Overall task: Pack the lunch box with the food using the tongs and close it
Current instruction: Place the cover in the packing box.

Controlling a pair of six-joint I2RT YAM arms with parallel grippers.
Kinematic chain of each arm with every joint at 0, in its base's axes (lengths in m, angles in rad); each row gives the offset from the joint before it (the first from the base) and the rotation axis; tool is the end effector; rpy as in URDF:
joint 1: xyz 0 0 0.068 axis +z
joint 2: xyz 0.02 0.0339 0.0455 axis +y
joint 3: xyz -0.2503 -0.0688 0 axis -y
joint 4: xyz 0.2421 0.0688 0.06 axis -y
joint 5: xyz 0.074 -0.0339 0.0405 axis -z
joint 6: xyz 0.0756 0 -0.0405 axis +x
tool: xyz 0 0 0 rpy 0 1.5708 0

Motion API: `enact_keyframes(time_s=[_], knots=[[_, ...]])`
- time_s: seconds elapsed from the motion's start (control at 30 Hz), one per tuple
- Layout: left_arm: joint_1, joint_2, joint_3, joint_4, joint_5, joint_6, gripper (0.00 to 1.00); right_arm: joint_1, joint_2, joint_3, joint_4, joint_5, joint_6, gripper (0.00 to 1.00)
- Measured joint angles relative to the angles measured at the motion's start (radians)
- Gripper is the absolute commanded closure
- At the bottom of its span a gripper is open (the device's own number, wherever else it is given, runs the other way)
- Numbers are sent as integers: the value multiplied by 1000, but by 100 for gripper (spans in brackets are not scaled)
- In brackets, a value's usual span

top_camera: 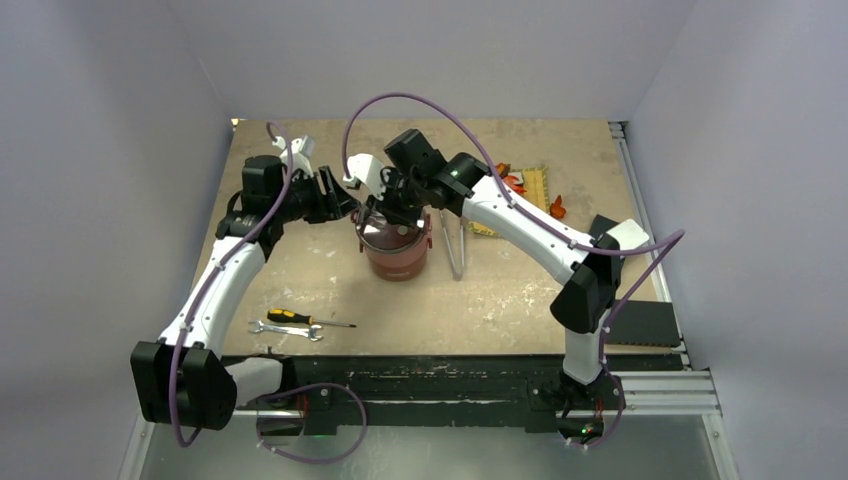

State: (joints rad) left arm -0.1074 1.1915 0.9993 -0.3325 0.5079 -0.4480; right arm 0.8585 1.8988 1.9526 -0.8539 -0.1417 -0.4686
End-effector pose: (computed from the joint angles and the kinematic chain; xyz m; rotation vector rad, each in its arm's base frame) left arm 0.2920 -0.0685 0.2885 -0.0465 2.1391 -0.8627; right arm 0.2814 0.3422 0.3166 -1.5252 1.8393 0.3540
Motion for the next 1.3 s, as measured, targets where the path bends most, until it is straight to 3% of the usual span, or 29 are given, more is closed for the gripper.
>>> enact_keyframes(time_s=[0.37, 0.53, 0.67, 1.0, 1.13, 1.3], knots=[[0, 26, -17, -3, 19, 25, 65, 2, 5, 2, 2, 16, 5, 100], [-1, 44, -17, -3, 15, 33, 85, 5, 6, 2, 3, 24, 5, 100], [-1, 46, -27, -3, 8, 38, 100, 5, 5, 2, 10, 28, 5, 77], [-4, -15, -79, 25, -19, -24, 100, 10, -158, -212, 188, 98, 57, 42], [-5, -33, -95, 27, -38, -52, 100, 4, -305, -337, 303, 77, 108, 4], [-5, -61, -114, 43, -63, -103, 100, 3, -492, -463, 481, 40, 224, 1]])
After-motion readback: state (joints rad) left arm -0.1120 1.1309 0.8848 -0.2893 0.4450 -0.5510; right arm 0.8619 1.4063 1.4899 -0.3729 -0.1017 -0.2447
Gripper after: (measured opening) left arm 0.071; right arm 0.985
